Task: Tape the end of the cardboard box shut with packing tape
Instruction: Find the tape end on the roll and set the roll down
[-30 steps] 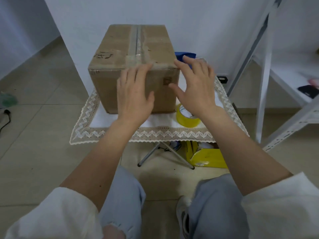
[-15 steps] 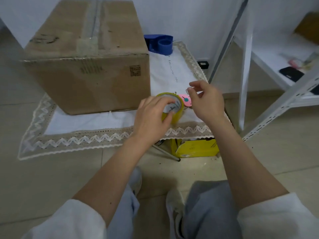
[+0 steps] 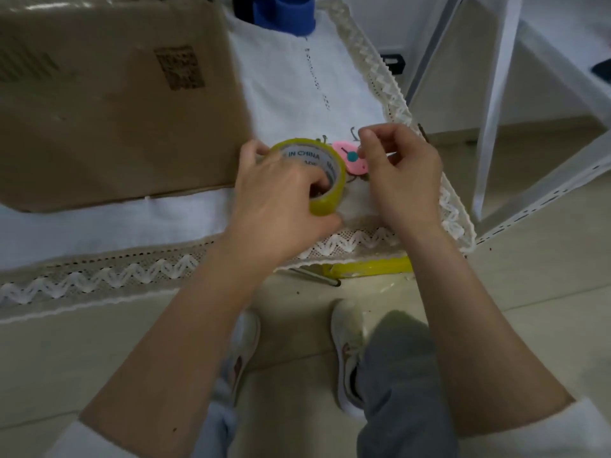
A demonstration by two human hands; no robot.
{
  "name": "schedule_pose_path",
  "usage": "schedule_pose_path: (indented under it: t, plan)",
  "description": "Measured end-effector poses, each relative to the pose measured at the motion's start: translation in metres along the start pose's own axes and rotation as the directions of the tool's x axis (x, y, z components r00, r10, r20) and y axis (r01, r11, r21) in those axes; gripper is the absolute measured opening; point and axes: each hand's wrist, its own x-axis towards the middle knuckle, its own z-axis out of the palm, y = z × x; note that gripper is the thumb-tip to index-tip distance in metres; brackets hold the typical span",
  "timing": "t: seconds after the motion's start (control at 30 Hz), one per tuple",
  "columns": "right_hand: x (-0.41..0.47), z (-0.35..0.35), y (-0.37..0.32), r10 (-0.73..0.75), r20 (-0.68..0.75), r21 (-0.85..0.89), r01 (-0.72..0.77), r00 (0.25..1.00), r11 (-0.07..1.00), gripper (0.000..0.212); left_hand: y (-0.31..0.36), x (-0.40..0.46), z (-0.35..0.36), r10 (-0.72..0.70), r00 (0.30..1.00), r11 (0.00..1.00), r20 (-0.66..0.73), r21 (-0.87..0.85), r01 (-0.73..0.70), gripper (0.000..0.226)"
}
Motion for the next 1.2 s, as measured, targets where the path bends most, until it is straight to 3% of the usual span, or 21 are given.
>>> schedule_pose_path:
  t: [0.13, 0.27, 0.4, 0.53, 0.67, 0.77, 1.0, 1.2]
  plan:
    - [0.005, 0.002, -0.001, 0.008, -0.026, 0.046, -0.007, 1.000, 0.999, 0.010, -0.003, -0.002, -0.003, -0.033, 0.999, 0.994, -0.004, -0.108, 0.032, 0.029]
    - [0.008, 0.003, -0.011, 0.032, -0.058, 0.166, -0.022, 0.998, 0.986, 0.010, -0.003, 0.006, -0.012, -0.065, 0.992, 0.957, -0.108, -0.288, 0.032, 0.029]
    - [0.007, 0.007, -0.022, 0.079, -0.054, 0.283, -0.061, 0.995, 0.957, 0.018, -0.002, 0.016, -0.006, -0.148, 0.974, 0.820, -0.170, -0.572, 0.024, 0.021]
    - [0.006, 0.009, -0.034, 0.219, 0.106, 0.457, -0.243, 0.970, 0.855, 0.039, -0.004, 0.015, 0.013, -0.256, 0.947, 0.664, -0.195, -0.748, 0.026, 0.006]
    - [0.010, 0.013, -0.038, 0.288, 0.309, 0.525, -0.415, 0.907, 0.744, 0.046, -0.008, 0.014, 0.027, -0.309, 0.934, 0.607, -0.180, -0.794, 0.048, 0.017]
    - [0.011, 0.017, -0.036, 0.247, 0.408, 0.514, -0.445, 0.879, 0.734, 0.047, -0.010, 0.016, 0.033, -0.328, 0.926, 0.598, -0.188, -0.800, 0.050, 0.021]
    - [0.007, 0.019, -0.031, 0.208, 0.386, 0.521, -0.398, 0.899, 0.755, 0.027, -0.014, 0.017, 0.040, -0.331, 0.927, 0.547, -0.178, -0.837, 0.034, 0.021]
    - [0.006, 0.016, -0.026, 0.131, 0.456, 0.553, -0.395, 0.881, 0.734, 0.034, -0.012, 0.016, 0.040, -0.342, 0.924, 0.479, -0.171, -0.878, 0.015, 0.020]
